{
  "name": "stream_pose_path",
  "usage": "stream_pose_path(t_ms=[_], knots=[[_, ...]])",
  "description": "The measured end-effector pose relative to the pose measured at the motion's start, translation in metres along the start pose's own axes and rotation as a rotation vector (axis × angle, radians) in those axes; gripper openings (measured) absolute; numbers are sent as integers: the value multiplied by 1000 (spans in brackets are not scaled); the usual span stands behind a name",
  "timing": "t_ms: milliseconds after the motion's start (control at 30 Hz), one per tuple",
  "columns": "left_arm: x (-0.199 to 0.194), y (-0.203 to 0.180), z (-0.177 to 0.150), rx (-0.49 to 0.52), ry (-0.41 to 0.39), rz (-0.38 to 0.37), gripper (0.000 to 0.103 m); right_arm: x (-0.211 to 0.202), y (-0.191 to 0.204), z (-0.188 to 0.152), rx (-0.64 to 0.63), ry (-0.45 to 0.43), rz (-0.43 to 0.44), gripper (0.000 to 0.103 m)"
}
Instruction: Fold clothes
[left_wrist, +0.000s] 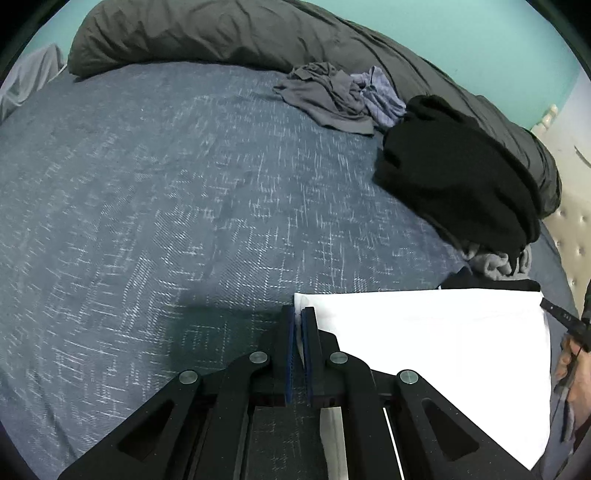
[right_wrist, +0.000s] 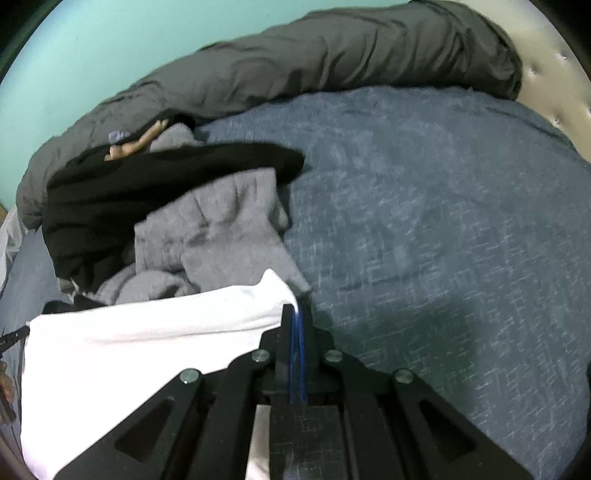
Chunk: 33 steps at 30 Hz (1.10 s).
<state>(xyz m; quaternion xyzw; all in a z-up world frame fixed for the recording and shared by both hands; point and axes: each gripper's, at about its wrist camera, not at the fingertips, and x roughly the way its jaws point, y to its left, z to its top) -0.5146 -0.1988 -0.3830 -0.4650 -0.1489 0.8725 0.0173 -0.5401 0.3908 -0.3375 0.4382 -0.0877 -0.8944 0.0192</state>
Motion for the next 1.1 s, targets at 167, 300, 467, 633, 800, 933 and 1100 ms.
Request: stream_pose_path(t_ms=[167, 300, 467, 633, 800, 933, 1100], knots=[[-7, -2, -1, 7, -12, -9, 21, -6, -6, 0, 32, -14, 26, 3], [-27, 0, -14, 2, -7, -35, 44, -22, -15, -5, 58, -21, 78, 6], [-66, 1, -54, 1, 17, -117, 44, -54, -18, -34, 43, 29, 187, 22], [-108, 4, -119, 12, 51, -149, 45, -100, -20, -95, 25, 63, 282, 38], [-142, 11, -187, 5, 83, -157, 46, -134, -18, -159, -14, 117, 287, 38], [-157, 14, -218, -9, 92, -153, 46, -157, -18, -204, -32, 151, 284, 38], [-173, 10, -235, -9, 78, -156, 46, -171, -21, -227, -11, 157, 258, 38]])
